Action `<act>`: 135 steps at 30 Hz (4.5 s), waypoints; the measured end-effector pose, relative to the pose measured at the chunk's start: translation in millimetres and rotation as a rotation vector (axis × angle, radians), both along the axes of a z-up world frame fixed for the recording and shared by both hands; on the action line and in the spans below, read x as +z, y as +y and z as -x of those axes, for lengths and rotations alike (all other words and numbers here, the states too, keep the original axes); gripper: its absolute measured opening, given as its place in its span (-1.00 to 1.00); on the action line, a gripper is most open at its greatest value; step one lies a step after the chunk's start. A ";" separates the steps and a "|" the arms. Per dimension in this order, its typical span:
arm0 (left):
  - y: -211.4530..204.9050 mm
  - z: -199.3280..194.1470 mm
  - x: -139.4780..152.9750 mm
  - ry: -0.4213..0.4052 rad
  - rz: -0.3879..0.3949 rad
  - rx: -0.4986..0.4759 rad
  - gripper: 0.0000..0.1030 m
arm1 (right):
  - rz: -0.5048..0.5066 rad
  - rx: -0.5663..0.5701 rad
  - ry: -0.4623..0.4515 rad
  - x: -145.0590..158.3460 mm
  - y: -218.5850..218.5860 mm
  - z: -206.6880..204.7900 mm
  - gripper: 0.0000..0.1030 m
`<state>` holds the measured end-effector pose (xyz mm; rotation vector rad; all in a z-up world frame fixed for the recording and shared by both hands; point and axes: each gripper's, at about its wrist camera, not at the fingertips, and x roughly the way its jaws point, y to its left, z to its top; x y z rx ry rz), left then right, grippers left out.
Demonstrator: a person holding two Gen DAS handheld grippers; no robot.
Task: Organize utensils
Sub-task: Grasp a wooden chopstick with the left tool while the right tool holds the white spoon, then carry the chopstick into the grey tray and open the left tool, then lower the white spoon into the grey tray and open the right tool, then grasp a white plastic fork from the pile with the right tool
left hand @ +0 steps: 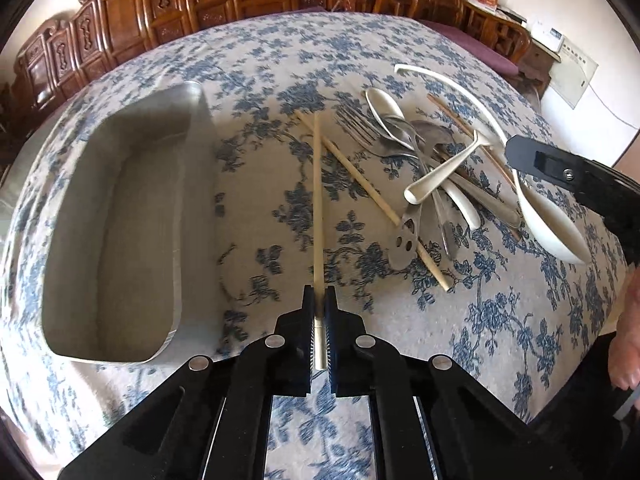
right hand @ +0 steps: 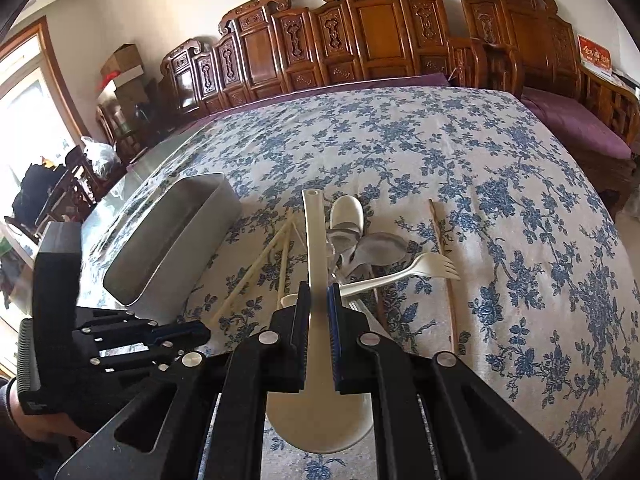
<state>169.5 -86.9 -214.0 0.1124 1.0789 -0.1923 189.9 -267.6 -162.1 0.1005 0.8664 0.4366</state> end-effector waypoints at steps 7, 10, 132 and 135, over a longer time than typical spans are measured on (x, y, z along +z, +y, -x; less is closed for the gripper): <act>15.0 14.5 27.6 -0.058 0.035 0.004 -0.92 | 0.005 0.024 -0.006 2.2 13.4 1.5 -0.80; 21.8 18.4 40.9 -0.084 0.046 0.005 -0.92 | 0.002 0.032 -0.010 5.0 17.6 3.4 -0.80; 56.1 27.5 80.6 -0.321 0.097 -0.002 -0.33 | -0.005 -0.289 0.168 -49.4 -25.0 -60.5 -0.10; 53.4 27.6 76.5 -0.313 0.092 -0.004 -0.33 | -0.018 -0.297 0.180 -52.9 -26.2 -65.7 -0.10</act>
